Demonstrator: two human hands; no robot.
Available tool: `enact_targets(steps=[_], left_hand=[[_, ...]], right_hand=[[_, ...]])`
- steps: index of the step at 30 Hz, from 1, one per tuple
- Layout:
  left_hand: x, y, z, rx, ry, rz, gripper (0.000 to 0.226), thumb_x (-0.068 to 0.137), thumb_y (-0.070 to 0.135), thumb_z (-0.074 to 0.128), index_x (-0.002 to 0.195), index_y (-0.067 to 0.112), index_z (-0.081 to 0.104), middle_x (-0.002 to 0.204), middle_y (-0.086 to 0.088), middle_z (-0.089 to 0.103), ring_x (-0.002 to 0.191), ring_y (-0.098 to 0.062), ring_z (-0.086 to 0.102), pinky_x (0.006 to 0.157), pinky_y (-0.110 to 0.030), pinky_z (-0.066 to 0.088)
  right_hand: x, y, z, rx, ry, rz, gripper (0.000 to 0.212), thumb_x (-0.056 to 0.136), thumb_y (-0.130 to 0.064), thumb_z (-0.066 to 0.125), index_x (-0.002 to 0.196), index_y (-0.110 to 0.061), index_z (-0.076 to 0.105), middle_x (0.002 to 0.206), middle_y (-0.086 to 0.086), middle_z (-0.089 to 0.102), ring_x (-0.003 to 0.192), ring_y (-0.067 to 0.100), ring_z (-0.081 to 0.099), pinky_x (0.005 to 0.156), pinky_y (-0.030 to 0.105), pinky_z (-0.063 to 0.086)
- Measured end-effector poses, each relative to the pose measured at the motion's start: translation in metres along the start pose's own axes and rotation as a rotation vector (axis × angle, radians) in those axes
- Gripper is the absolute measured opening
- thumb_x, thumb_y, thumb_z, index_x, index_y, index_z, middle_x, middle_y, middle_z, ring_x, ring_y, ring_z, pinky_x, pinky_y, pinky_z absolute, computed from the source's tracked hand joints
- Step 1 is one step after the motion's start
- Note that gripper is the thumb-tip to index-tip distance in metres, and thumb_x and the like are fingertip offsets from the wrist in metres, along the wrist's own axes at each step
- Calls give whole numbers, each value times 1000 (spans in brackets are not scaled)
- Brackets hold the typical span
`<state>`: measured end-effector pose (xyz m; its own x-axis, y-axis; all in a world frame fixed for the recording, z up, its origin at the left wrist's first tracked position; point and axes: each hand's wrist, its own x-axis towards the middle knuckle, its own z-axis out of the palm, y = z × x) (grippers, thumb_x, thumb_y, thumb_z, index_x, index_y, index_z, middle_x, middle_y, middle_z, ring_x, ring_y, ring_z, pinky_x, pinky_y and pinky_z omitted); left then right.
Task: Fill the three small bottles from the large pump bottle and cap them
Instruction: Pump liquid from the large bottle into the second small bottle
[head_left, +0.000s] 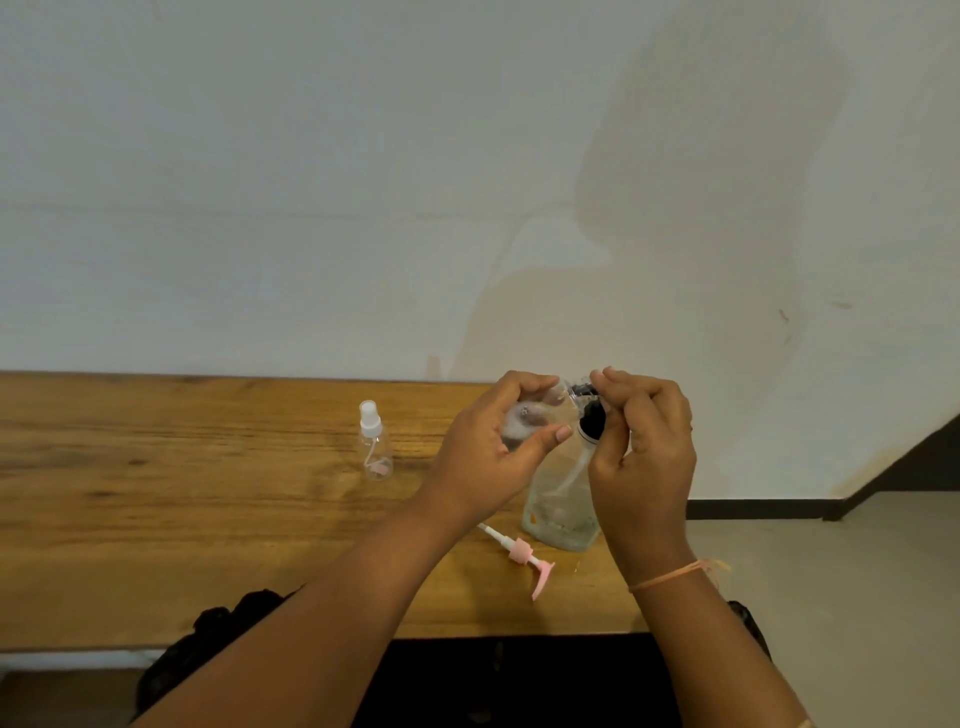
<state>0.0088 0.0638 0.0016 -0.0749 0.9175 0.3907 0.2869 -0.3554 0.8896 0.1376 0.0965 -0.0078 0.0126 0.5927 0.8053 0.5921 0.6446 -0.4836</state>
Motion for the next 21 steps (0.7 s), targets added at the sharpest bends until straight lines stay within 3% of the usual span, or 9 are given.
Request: enact_targets(steps=[5,10,14,18,21], left_hand=[[-1,-3,3,4,0,-10,34,85,18,67,111,33,51,108,17,62,102,6,59,78,-7,46],[-2,3,-1,35,13,46,39,82,18,70,111,35,51,106,23,60,97,9,60,75,-6,46],[-1,2,-8,91,-11,61,46,83,23,69,119,44,49,107,27,60,99,6,59,76,-9,50],[0,-1,-8,97,-32,49,49,83,23,70,118,50,49,108,25,60,106,4,57,80,-9,48],[1,-4,-8,100,-32,52,48,83,23,70,120,48,50,109,24,60,104,4,59,81,-10,48]], right_hand=[[0,6,1,15,-15,-17,27,83,8,51,103,0,66,98,14,58,96,22,55,81,25,46],[4,-5,-4,42,4,15,28,82,8,49,102,-1,67,100,5,55,98,21,55,88,9,42],[5,-7,-6,2,-25,-3,26,83,4,51,102,-1,68,98,10,60,97,18,53,87,3,38],[0,1,-3,-14,-19,-12,26,82,10,53,103,0,66,98,14,59,97,19,52,85,10,40],[-1,5,-3,-20,-36,-22,26,82,9,53,102,0,66,98,14,60,96,19,53,86,7,40]])
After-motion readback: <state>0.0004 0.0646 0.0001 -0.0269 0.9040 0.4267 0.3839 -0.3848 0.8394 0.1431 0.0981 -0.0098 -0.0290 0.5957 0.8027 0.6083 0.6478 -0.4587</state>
